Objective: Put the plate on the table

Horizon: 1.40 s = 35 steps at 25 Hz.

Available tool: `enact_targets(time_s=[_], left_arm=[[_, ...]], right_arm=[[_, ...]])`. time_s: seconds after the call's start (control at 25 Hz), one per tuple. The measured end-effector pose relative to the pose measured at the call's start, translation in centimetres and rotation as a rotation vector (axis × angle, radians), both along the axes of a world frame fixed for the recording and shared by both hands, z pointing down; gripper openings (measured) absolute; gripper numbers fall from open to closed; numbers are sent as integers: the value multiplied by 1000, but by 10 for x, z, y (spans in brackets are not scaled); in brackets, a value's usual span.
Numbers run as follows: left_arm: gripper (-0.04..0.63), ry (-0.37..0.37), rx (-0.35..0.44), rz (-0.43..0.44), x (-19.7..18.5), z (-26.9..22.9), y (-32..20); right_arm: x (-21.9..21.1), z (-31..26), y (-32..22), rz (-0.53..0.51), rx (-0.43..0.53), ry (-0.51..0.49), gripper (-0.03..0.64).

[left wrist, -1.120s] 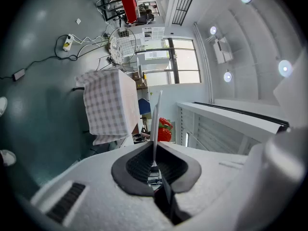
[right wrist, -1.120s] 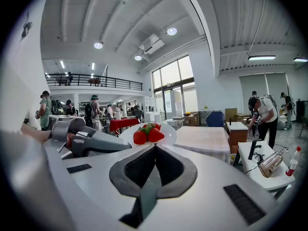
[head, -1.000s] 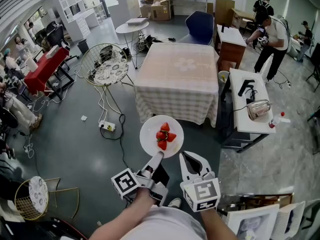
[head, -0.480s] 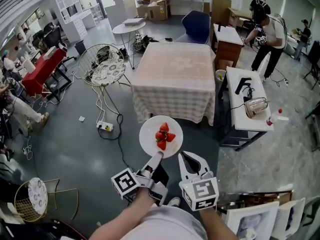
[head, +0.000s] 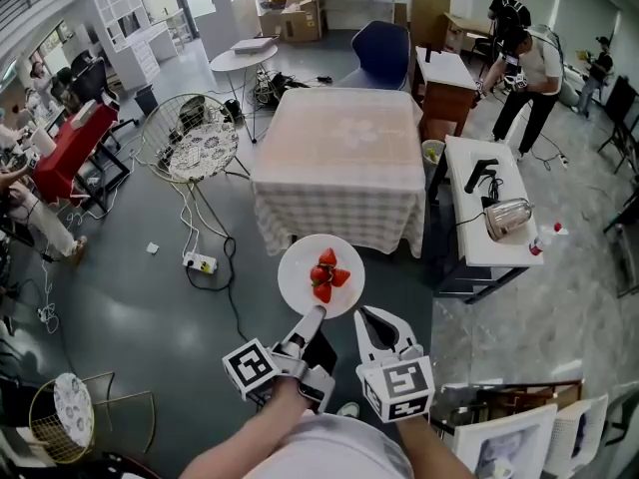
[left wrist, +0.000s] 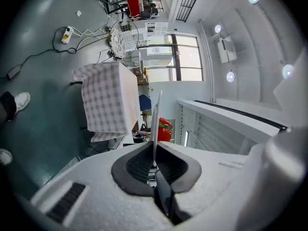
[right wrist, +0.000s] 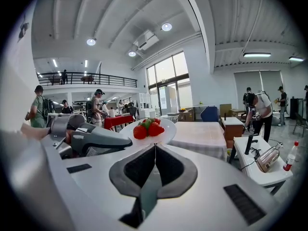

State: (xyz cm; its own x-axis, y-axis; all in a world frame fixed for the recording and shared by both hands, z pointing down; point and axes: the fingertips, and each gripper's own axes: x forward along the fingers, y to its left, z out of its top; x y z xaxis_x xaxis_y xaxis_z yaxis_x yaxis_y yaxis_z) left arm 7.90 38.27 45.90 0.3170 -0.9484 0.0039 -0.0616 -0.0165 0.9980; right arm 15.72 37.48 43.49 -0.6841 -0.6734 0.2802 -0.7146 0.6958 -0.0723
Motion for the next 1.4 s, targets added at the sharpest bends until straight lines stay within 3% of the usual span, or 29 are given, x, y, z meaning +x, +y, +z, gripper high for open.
enact_targets(time_s=[0.88,1.2,1.4], left_arm=[[17,66,-47,55,-132,8,-153],[17,89,-37,50,-188,5,-189],[17,100,-27,54,-205,3,-204]], right_arm=[[-130,0,-147,46,-43,105,5],[-191,-5,-179,24,-27,117,5],[-207,-10,-193,35,-21,120,5]])
